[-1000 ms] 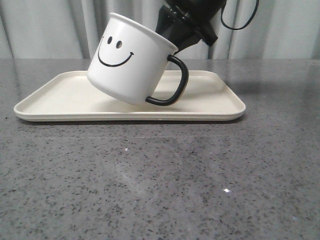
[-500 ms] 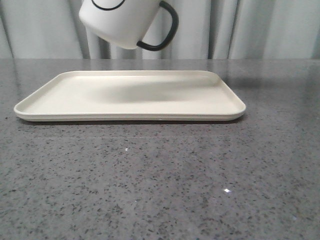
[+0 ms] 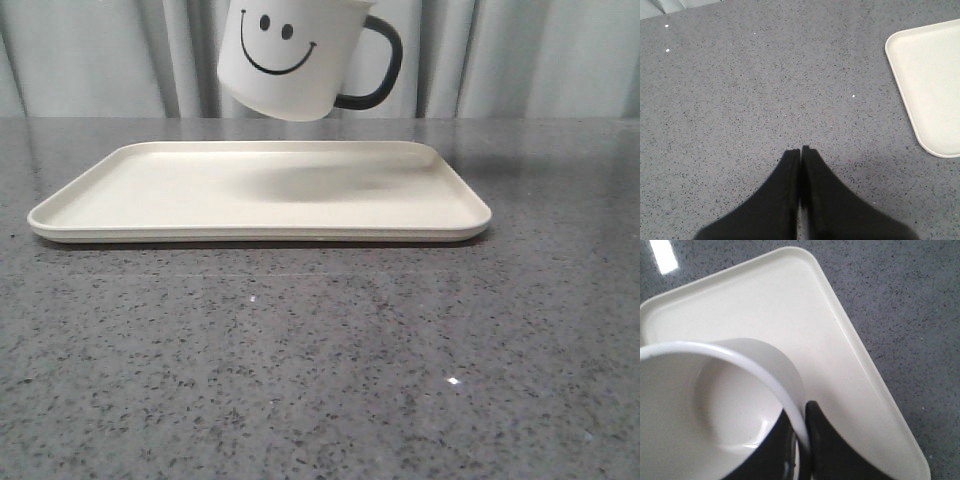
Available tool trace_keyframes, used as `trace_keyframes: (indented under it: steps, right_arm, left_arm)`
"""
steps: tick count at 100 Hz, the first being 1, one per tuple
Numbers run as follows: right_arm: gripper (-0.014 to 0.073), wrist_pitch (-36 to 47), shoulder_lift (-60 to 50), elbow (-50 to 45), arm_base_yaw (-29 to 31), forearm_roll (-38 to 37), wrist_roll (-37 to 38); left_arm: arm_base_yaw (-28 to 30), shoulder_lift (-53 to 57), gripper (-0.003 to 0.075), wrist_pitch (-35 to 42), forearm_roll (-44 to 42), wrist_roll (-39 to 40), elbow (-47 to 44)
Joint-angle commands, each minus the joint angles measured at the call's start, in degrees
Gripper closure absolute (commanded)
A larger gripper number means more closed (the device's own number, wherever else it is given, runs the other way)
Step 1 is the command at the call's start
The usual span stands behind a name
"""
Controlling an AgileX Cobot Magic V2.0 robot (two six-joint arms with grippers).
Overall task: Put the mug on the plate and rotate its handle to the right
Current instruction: 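Grip the mug rim with the right gripper and lift it, then rotate the held mug and lower it toward the tray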
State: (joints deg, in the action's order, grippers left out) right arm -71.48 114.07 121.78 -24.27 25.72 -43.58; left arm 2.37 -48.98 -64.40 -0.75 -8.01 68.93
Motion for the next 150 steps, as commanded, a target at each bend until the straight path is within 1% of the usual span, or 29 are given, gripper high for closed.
trace_keyframes:
  steps: [1, 14, 50, 71, 115, 150]
  right_arm:
    - [0.0653, -5.1, -3.5, 1.9, -1.2, -1.5, -1.0]
    - [0.0655, -5.1, -3.5, 1.9, -2.9, -3.7, -1.9]
    - [0.0655, -5.1, -2.6, 1.7, -3.7, -3.7, -5.9]
    - [0.0655, -5.1, 0.5, 1.7, -3.7, -3.5, -5.6]
    - [0.0655, -5.1, 3.4, 1.7, -3.7, -3.2, -5.5]
    - [0.0655, -5.1, 3.8, 1.7, -3.7, -3.0, -5.5]
  left_arm:
    - [0.2, 0.4, 0.074, 3.1, 0.4, 0.6, 1.2]
    - [0.2, 0.4, 0.074, 3.1, 0.4, 0.6, 1.2]
    - [0.2, 0.4, 0.074, 3.1, 0.7, 0.6, 1.2]
    - [0.2, 0.4, 0.074, 3.0, 0.7, 0.6, 1.2]
    - [0.2, 0.4, 0.074, 3.0, 0.7, 0.6, 1.2]
    - [0.2, 0.4, 0.074, 2.9, 1.2, 0.6, 1.2]
